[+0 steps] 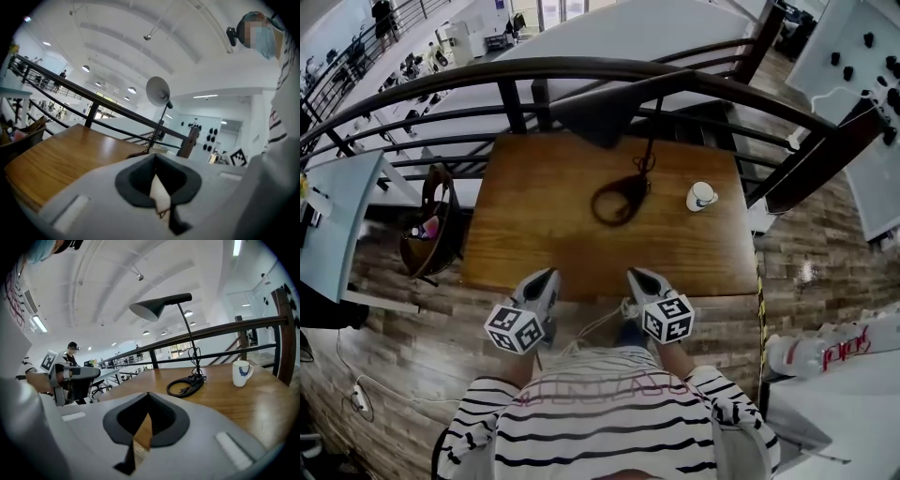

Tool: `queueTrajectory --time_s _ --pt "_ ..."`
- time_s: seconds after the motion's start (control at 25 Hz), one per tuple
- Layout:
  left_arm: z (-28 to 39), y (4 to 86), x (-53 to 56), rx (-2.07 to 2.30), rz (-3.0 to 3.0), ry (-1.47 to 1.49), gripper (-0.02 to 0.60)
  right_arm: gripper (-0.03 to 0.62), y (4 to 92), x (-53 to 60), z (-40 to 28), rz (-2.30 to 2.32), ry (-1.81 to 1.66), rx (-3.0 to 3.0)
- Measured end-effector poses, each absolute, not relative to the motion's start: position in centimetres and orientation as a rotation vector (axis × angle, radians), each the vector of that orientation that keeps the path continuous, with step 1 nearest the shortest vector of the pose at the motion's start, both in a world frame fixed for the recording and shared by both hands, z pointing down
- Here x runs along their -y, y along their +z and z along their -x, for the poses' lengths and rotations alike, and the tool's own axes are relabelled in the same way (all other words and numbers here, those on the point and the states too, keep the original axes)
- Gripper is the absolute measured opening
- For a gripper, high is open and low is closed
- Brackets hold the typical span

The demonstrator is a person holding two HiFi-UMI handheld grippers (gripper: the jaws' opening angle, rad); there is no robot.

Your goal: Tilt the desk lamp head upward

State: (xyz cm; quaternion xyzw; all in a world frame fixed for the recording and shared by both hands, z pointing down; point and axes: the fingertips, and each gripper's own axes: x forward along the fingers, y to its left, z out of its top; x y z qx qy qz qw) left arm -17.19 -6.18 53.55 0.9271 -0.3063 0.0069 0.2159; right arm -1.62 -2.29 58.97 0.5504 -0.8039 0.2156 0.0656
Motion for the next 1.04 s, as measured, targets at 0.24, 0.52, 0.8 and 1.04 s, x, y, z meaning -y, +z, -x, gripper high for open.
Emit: queueTrajectory --time_s 0.24,0.52,0.8,1.04 --pt "17.2 53.9 5.6 0.835 -2.555 0.004 0.000 0.000 58.9 1.9 2.0 -1.625 0.615 2.416" --pt "17.2 53.7 5.2 0.839 -2.543 -0.018 0.000 -0.001 58.3 1.6 1.9 -1.635 0.603 2.423" --pt "17.0 53.4 4.7 0.830 -2.547 -0.042 0.000 0.000 57.7 1.5 1.9 -1.643 0.575 2.434" --pt "16.7 52.8 3.2 0.823 -2.546 -0.043 0.000 0.000 57.2 0.2 1.8 -1.643 0.574 2.436"
